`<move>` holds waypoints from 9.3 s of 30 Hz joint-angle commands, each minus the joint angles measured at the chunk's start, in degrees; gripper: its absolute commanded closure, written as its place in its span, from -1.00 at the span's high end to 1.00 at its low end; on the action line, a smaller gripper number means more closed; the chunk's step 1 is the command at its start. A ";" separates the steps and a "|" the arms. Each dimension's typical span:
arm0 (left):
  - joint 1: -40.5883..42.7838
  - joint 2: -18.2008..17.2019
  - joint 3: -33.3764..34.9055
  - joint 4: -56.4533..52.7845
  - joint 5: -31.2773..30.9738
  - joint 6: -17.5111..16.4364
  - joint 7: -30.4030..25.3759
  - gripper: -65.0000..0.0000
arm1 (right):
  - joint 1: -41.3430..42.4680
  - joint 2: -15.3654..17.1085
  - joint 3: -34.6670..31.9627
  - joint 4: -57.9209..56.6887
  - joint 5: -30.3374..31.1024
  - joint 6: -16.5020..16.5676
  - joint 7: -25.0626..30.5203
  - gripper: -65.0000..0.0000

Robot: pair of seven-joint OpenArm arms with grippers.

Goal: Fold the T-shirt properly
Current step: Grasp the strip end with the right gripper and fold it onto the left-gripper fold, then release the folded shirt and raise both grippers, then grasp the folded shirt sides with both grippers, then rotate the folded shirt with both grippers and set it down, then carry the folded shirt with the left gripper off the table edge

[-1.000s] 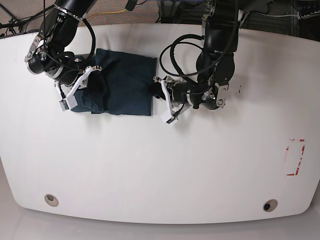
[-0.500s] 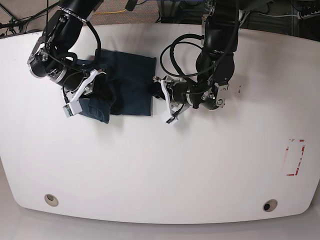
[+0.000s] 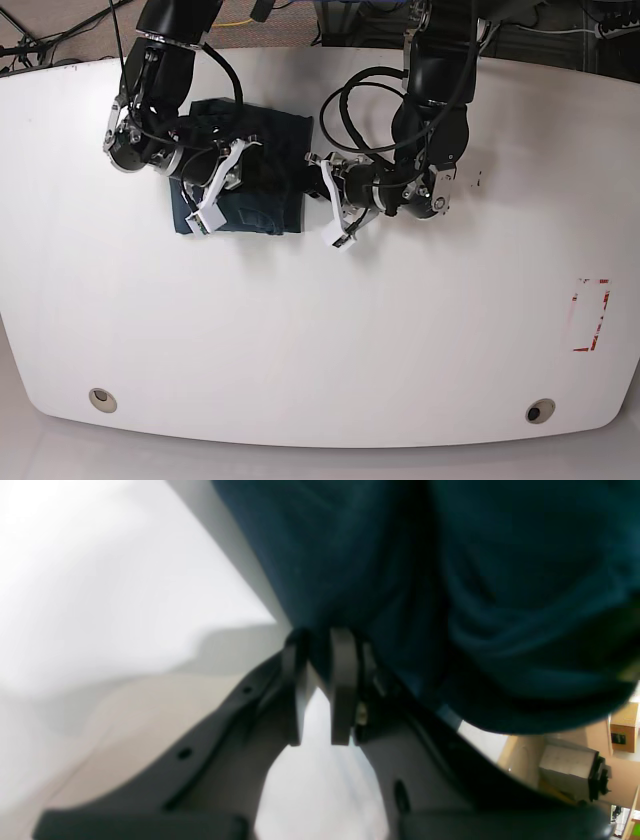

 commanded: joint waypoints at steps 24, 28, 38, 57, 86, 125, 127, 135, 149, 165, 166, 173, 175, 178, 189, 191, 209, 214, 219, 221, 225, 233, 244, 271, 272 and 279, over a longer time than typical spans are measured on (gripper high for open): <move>-0.60 0.12 -0.34 6.23 -0.75 0.02 1.32 -0.79 | -2.77 8.30 -0.25 11.64 1.79 0.10 4.20 1.00; -0.51 -1.10 -0.34 10.54 -5.93 0.02 1.32 -0.79 | -4.27 9.53 -0.25 10.94 1.70 0.10 4.38 0.94; -0.69 -9.28 -1.92 13.44 -15.87 0.02 1.49 -0.79 | -4.88 9.27 -9.66 7.24 1.70 0.10 4.46 0.27; -0.34 -23.52 -15.54 17.31 -18.77 0.02 1.41 -0.79 | -3.65 11.38 -19.41 13.66 1.79 0.10 4.55 0.21; 5.99 -23.35 -5.35 31.55 -18.42 0.20 1.14 -0.79 | -5.06 9.09 -27.33 5.48 -8.67 0.10 7.10 0.21; 11.53 -6.99 30.35 31.29 19.56 0.02 -6.59 -0.78 | 11.12 25.18 -7.02 -16.49 -4.72 0.10 14.57 -0.62; 12.06 -6.99 30.43 31.20 20.18 0.02 -7.47 -0.78 | 11.56 25.53 -8.07 -17.46 -7.53 0.10 15.80 -0.62; 12.32 -8.58 29.99 31.11 20.26 0.02 -7.82 -0.78 | 12.70 23.16 -10.71 -21.77 -17.64 0.10 21.87 -0.63; 2.74 -11.65 27.09 20.47 19.83 0.02 -8.00 -0.78 | 4.61 21.84 -10.45 -14.03 -24.41 0.10 22.57 -0.64; -9.39 -17.02 23.14 17.13 19.83 -5.83 -7.56 -0.79 | -4.00 13.31 -11.68 -1.81 -24.67 0.10 16.60 -0.64; -9.74 -17.10 22.08 17.75 19.83 -5.83 -7.56 -0.79 | -4.27 12.17 -12.64 -1.28 -24.67 0.10 16.51 -0.64; -9.65 -16.75 15.66 21.88 19.91 -5.83 -7.56 -0.79 | -3.91 7.25 -22.75 0.03 -24.67 0.10 16.42 -0.64; -8.95 -16.67 14.35 24.43 19.91 -5.83 -7.47 -0.79 | -3.91 6.10 -26.18 0.74 -24.59 0.10 16.42 -0.64; -6.40 -16.49 12.67 27.42 20.09 -5.83 -6.07 -0.79 | -2.68 5.05 -30.75 0.91 -24.23 0.10 16.33 -0.64; 3.18 -13.24 4.85 34.19 20.26 -5.52 -5.71 -0.79 | -0.05 2.15 -36.12 1.62 -24.06 0.10 16.24 -0.64; 5.12 -12.36 3.62 35.07 20.26 -1.30 -5.89 -0.79 | -0.66 2.50 -33.30 3.11 -24.06 0.10 16.24 -0.64; 14.96 -13.50 7.05 20.47 20.26 20.68 -29.54 -0.32 | -3.12 14.46 -10.71 3.81 -7.71 0.10 16.24 -0.64; 14.87 -16.93 6.61 14.23 20.18 19.89 -30.51 -0.32 | -4.53 14.54 -8.42 3.81 -5.95 0.10 16.24 -0.64; 14.96 -23.17 2.74 13.53 19.91 16.99 -30.33 -0.32 | -5.76 14.28 -6.67 4.08 -5.86 0.10 16.24 -0.64; 15.05 -26.34 0.46 13.53 19.91 14.52 -30.33 -0.32 | -5.85 14.28 -6.67 4.17 -5.95 0.10 16.24 -0.64; 15.40 -31.70 -5.08 13.00 20.09 7.84 -30.33 -0.32 | -6.55 14.37 -6.58 4.25 -5.95 0.10 16.24 -0.64; 12.32 -41.02 -15.90 1.40 20.09 -3.41 -30.68 -0.32 | -6.55 14.19 -6.67 4.25 -6.30 0.10 16.24 -0.64; 8.46 -52.01 -22.49 -5.02 19.74 -5.83 -30.77 -0.33 | -7.78 14.02 -6.58 5.48 -6.48 0.10 16.33 -0.64; 14.70 -18.86 -27.06 29.18 33.54 -1.21 -48.35 -0.33 | -12.88 1.97 8.02 9.79 -60.28 0.10 59.76 -0.64; 15.66 -17.72 -27.06 29.26 34.33 -0.60 -50.11 -0.33 | -13.67 1.97 8.02 9.70 -60.28 0.10 61.25 -0.64; 27.27 -10.77 -27.06 30.50 35.74 3.89 -57.49 -0.33 | -21.94 1.88 9.25 9.53 -57.55 -1.26 70.31 -0.64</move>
